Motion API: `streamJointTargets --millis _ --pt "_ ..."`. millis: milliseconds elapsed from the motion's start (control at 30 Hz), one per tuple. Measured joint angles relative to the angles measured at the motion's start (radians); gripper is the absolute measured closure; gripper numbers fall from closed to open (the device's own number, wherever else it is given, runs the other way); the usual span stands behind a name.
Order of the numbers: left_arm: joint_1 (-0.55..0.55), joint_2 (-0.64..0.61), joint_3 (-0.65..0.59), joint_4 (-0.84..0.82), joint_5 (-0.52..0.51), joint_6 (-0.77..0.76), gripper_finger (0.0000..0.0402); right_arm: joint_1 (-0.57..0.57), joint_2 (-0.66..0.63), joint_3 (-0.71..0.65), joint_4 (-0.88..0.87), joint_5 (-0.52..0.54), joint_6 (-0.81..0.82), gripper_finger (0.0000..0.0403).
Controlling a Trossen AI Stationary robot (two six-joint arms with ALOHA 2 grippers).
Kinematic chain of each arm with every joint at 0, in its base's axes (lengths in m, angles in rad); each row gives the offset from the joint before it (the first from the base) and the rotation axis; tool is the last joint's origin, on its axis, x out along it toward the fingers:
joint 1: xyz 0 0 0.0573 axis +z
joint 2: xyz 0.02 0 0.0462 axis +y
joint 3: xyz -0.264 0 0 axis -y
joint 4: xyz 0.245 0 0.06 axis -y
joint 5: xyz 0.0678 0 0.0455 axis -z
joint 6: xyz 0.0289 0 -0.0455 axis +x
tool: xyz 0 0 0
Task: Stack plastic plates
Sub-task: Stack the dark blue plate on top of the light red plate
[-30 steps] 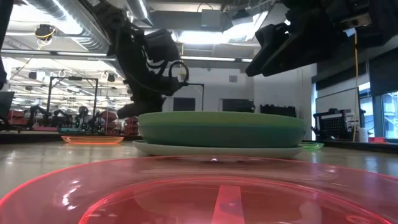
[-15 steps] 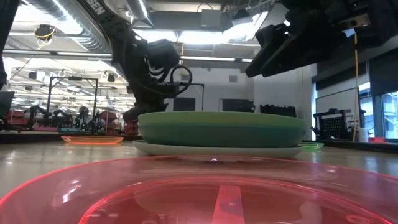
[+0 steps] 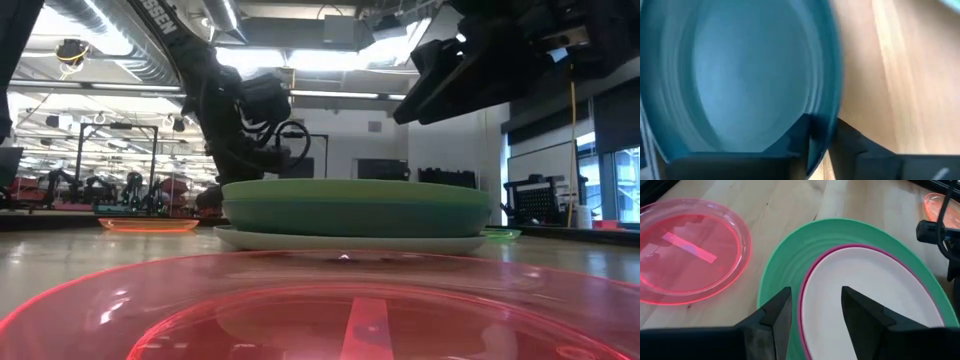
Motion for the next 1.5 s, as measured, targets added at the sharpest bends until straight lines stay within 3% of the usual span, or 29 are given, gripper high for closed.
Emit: streamJointTargets --millis 133,367,600,800,900,1033,1200,1333,1500 --pt "-0.025 -0.034 0.001 0.011 -0.018 -0.004 0.0392 0.0 0.0 0.0 -0.005 0.023 0.0 0.0242" --pt "-0.092 -0.122 -0.001 0.005 -0.061 -0.024 0.0396 0.0 -0.006 0.0 0.012 0.068 -0.002 0.0242" --pt "-0.198 -0.251 -0.001 -0.005 -0.071 -0.066 0.0397 0.015 -0.136 0.001 -0.073 0.08 -0.011 0.0242" --pt "-0.309 -0.309 0.0 0.016 -0.081 -0.134 0.0397 0.012 -0.282 0.001 -0.135 0.191 -0.031 0.0242" --pt "-0.374 -0.312 0.0 0.023 -0.076 -0.187 0.0397 0.013 -0.351 0.001 -0.216 0.307 -0.01 0.0242" --pt "-0.455 -0.301 0.0 0.048 -0.077 -0.223 0.0396 0.013 -0.432 0.001 -0.388 0.516 0.162 0.0242" --pt "-0.545 -0.275 0.0 0.107 -0.041 -0.264 0.0394 0.013 -0.458 -0.013 -0.535 0.702 0.345 0.0242" --pt "-0.603 -0.232 0.0 0.189 -0.02 -0.267 0.0394 0.013 -0.457 -0.062 -0.527 0.762 0.352 0.0242" --pt "-0.649 -0.163 0.0 0.242 -0.003 -0.265 0.0393 0.013 -0.457 -0.071 -0.525 0.763 0.367 0.0242"
